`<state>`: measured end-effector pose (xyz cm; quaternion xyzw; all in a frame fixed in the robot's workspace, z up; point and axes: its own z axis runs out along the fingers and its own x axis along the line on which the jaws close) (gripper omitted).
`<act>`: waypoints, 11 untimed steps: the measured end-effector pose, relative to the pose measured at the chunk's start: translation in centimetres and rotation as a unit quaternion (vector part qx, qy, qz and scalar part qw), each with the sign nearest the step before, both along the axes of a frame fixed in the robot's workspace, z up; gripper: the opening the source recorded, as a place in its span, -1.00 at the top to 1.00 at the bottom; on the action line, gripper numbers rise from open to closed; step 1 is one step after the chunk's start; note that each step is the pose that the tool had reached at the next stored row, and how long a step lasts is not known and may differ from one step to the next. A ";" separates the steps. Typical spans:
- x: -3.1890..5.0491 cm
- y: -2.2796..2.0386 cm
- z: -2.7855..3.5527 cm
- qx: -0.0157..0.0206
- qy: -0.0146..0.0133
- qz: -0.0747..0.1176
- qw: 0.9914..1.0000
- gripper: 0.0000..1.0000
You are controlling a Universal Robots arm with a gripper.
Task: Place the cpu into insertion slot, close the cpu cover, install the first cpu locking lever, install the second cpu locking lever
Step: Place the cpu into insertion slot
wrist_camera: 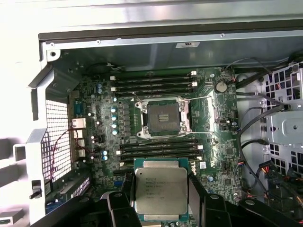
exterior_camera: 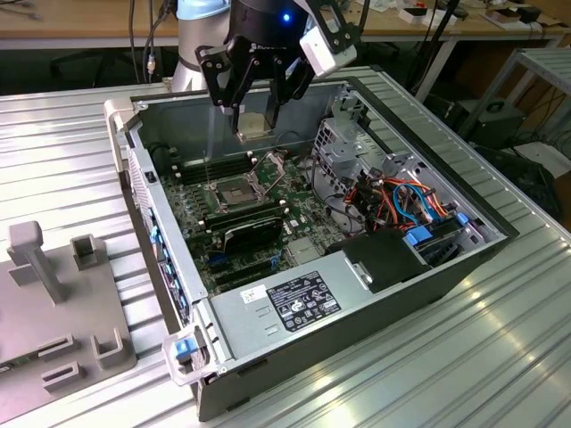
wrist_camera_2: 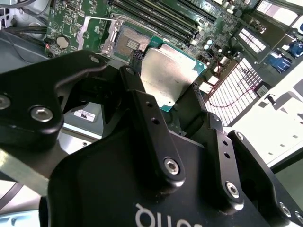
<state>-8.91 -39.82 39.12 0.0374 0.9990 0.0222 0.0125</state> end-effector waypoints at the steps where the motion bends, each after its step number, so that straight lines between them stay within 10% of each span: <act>1: 0.06 0.01 -0.01 0.000 0.000 0.000 1.000 -0.09; 11: 0.71 0.13 -0.10 0.000 0.000 0.000 1.000 -0.09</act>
